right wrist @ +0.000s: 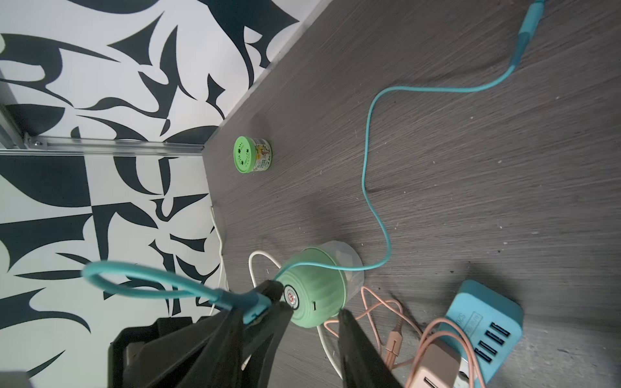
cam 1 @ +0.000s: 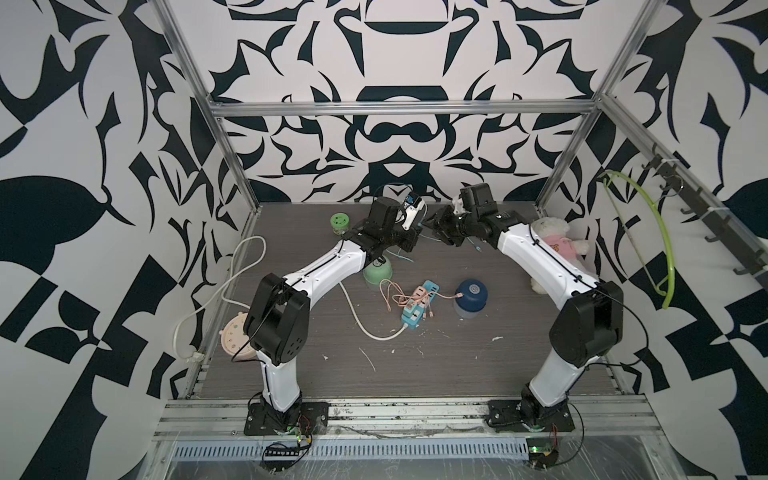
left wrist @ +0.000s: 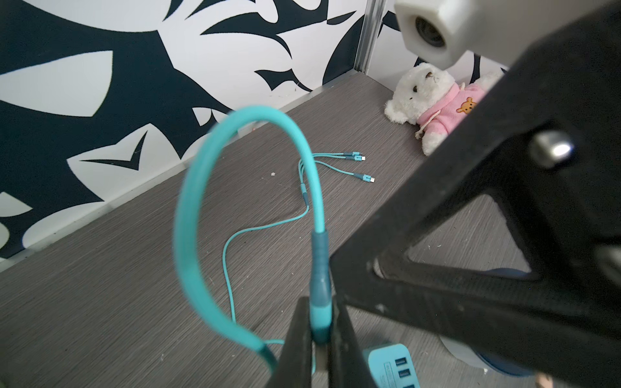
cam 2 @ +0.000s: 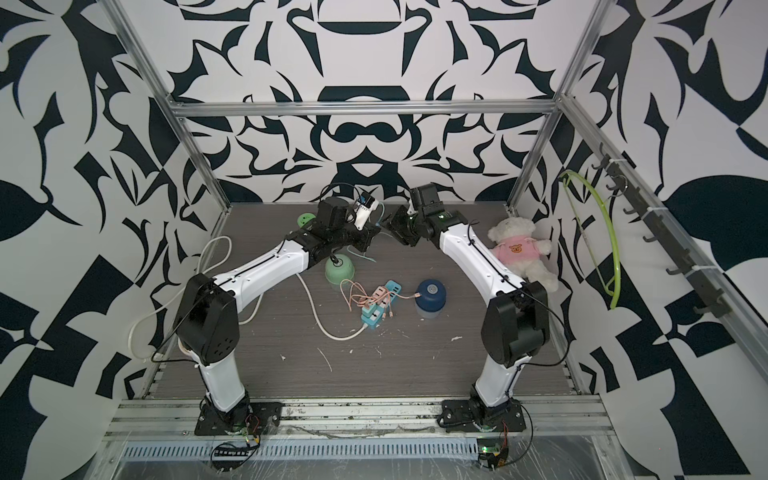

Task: Charge the cordless meat grinders
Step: Pick up the charging cable from the center of the board.

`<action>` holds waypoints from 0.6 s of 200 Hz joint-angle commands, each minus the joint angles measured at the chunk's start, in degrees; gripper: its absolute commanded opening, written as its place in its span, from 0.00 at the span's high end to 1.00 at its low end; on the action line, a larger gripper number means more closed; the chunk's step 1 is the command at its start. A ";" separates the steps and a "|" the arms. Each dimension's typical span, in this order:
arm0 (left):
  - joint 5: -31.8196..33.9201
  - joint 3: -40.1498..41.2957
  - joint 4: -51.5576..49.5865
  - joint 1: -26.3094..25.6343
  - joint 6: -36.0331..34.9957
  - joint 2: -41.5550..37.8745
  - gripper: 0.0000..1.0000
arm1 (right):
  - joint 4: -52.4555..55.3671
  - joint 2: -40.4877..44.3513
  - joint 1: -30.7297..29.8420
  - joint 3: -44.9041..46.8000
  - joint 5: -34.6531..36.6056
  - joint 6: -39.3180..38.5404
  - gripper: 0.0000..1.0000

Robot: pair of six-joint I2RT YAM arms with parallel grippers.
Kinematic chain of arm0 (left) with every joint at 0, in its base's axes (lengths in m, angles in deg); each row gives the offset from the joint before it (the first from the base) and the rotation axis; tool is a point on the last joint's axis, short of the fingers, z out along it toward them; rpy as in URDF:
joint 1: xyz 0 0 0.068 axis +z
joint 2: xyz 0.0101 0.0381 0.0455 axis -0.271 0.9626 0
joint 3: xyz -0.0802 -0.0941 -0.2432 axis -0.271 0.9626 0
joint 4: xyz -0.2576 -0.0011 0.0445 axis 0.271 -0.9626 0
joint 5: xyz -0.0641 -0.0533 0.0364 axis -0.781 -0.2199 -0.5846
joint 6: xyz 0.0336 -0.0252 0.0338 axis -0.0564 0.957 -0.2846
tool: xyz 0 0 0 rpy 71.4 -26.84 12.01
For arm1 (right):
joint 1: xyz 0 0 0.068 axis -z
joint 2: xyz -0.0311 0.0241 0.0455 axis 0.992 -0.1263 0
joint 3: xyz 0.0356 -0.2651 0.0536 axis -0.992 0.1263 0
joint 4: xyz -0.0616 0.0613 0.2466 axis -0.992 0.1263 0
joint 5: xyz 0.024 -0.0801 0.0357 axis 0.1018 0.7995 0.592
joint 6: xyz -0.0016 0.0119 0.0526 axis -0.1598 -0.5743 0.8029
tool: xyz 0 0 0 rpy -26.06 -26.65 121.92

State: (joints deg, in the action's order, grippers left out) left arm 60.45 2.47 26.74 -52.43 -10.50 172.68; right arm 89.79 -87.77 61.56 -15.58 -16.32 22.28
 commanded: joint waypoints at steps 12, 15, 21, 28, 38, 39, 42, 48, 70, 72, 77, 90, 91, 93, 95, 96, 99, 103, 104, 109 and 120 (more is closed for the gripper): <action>-1.97 -1.97 -0.30 -0.64 -0.25 0.50 1.00 | -3.63 0.12 -0.08 -3.49 -1.39 -0.57 0.56; -2.08 -1.96 -0.31 -0.64 -0.25 0.56 1.00 | -3.85 0.05 -0.10 -3.64 -1.45 -0.55 0.56; -2.18 -2.01 -0.40 -0.64 -0.21 0.64 1.00 | -4.28 -0.11 -0.08 -3.84 -1.71 -0.46 0.57; -2.32 -2.07 -0.57 -0.69 -0.21 0.76 1.00 | -4.92 -0.25 -0.07 -3.94 -2.10 -0.30 0.56; -2.53 -2.28 -0.84 -0.69 -0.04 1.01 1.00 | -6.60 -0.13 -0.07 -3.49 -2.76 0.07 0.56; -2.60 -2.32 -0.88 -0.67 0.00 1.02 1.00 | -6.73 -0.07 -0.08 -3.42 -2.79 0.07 0.56; -2.68 -2.45 -0.97 -0.65 0.04 1.05 1.00 | -7.13 -0.02 -0.10 -3.31 -2.87 0.09 0.56; -3.05 -2.73 -1.14 -0.64 0.17 1.33 1.00 | -7.88 0.14 -0.04 -2.80 -2.98 0.23 0.56; -3.82 -3.45 -1.55 -0.67 0.71 1.73 1.00 | -6.62 -0.34 -0.08 -3.00 -1.82 0.25 0.55; -3.75 -3.55 -1.52 -0.65 0.68 1.73 1.00 | -6.42 -0.47 -0.08 -3.02 -1.67 0.25 0.56; -3.68 -3.55 -1.46 -0.65 0.59 1.65 1.00 | -5.92 -0.74 -0.08 -3.23 -1.24 0.33 0.58; -2.78 -3.54 -1.50 -0.99 -0.70 1.43 1.00 | -4.87 -1.86 -0.12 -3.75 -0.63 0.33 0.67; -2.64 -3.56 -1.52 -0.99 -0.85 1.41 1.00 | -4.80 -1.99 -0.10 -3.86 -0.63 0.38 0.68; -2.42 -3.63 -1.61 -1.06 -1.19 1.45 1.00 | -4.76 -2.13 -0.08 -4.01 -0.56 0.41 0.70; -2.13 -3.60 -1.74 -1.14 -1.49 1.38 1.00 | -4.55 -2.39 -0.12 -4.15 -0.55 0.48 0.72; -1.96 -3.64 -1.82 -1.20 -1.64 1.42 1.00 | -4.47 -2.47 -0.10 -4.24 -0.54 0.50 0.73; -1.42 -3.76 -2.07 -1.32 -2.22 1.39 1.00 | -4.29 -2.66 -0.16 -4.54 -0.54 0.52 0.78; -0.37 -3.96 -2.50 -1.57 -2.93 1.37 1.00 | -3.82 -3.00 -0.17 -4.92 -0.54 0.51 0.83; 0.10 -4.04 -2.60 -1.59 -3.02 1.38 1.00 | -3.71 -3.09 -0.17 -5.06 -0.54 0.47 0.85; 2.41 -4.30 -3.17 -2.01 -3.91 1.34 1.00 | -3.01 -3.38 -0.25 -5.58 -0.39 0.30 0.91; 7.27 -4.68 -4.18 -2.68 -6.09 1.34 1.00 | -1.39 -3.65 -0.34 -6.46 0.19 -0.08 0.99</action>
State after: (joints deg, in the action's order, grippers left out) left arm 60.69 0.26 24.51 -53.46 -12.18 173.64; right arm 85.97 -91.20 61.60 -18.35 -17.00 22.56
